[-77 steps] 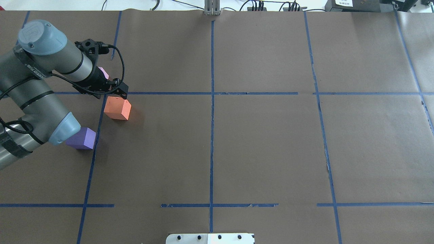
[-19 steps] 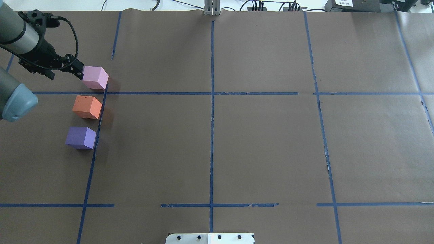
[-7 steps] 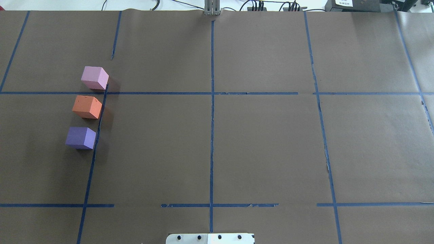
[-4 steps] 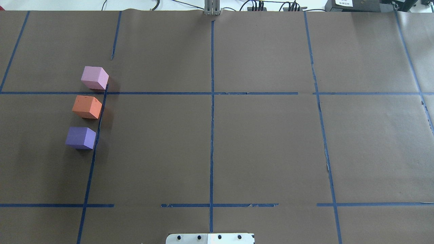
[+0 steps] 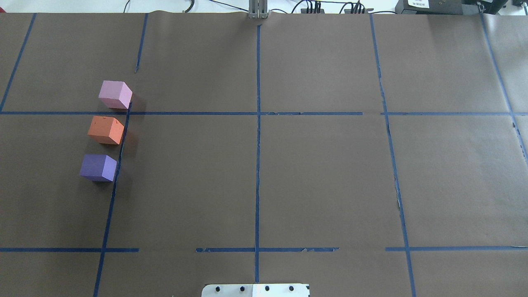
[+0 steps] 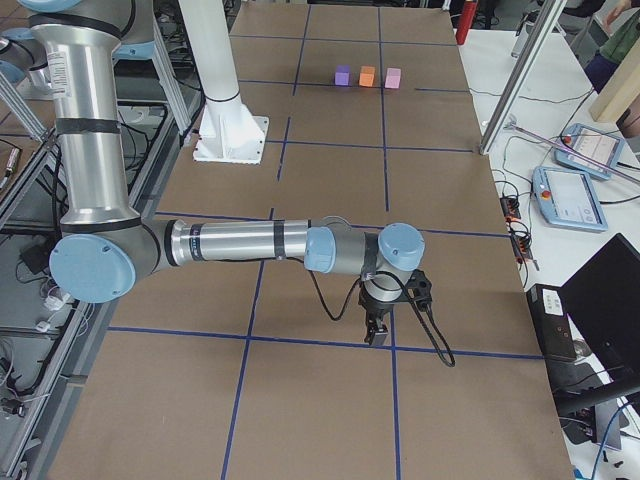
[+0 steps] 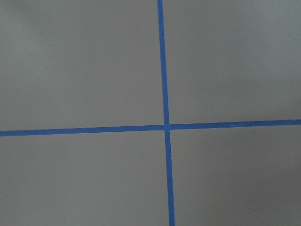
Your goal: Arrange blocks in a line
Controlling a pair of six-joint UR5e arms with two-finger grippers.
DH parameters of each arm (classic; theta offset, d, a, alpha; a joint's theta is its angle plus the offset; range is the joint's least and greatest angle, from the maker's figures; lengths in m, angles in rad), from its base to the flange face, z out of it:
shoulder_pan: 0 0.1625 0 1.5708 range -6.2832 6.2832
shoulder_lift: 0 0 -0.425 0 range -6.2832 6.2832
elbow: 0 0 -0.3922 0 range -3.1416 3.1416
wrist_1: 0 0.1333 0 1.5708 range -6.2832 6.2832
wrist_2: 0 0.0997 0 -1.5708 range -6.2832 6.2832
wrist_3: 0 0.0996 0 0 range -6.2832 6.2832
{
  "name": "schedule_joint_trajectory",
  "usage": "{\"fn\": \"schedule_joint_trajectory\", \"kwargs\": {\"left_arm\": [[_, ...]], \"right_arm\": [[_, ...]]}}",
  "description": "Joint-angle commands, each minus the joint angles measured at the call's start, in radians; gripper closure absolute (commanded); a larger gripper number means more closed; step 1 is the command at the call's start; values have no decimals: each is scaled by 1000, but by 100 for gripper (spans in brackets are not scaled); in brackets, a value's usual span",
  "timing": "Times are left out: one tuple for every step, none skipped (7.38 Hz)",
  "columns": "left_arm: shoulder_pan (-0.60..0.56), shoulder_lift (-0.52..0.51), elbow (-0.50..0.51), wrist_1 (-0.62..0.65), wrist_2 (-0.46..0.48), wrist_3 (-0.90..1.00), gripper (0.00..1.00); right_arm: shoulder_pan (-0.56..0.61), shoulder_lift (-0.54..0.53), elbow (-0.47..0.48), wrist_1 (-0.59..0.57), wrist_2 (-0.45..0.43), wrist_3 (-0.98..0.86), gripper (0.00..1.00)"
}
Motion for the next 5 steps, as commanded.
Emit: {"fn": "schedule_joint_trajectory", "kwargs": {"left_arm": [[-25,6,-11,21,17,40,0],[-29,5,0,20,17,122,0],[-28,3,39,6,14,151,0],[-23,-1,76,-49,13,151,0],[-23,-1,119,-121,13,148,0]], "right_arm": [[0,0,0,0,0,0,0],[0,0,0,0,0,0,0],[0,0,0,0,0,0,0],[0,0,0,0,0,0,0],[0,0,0,0,0,0,0]]}}
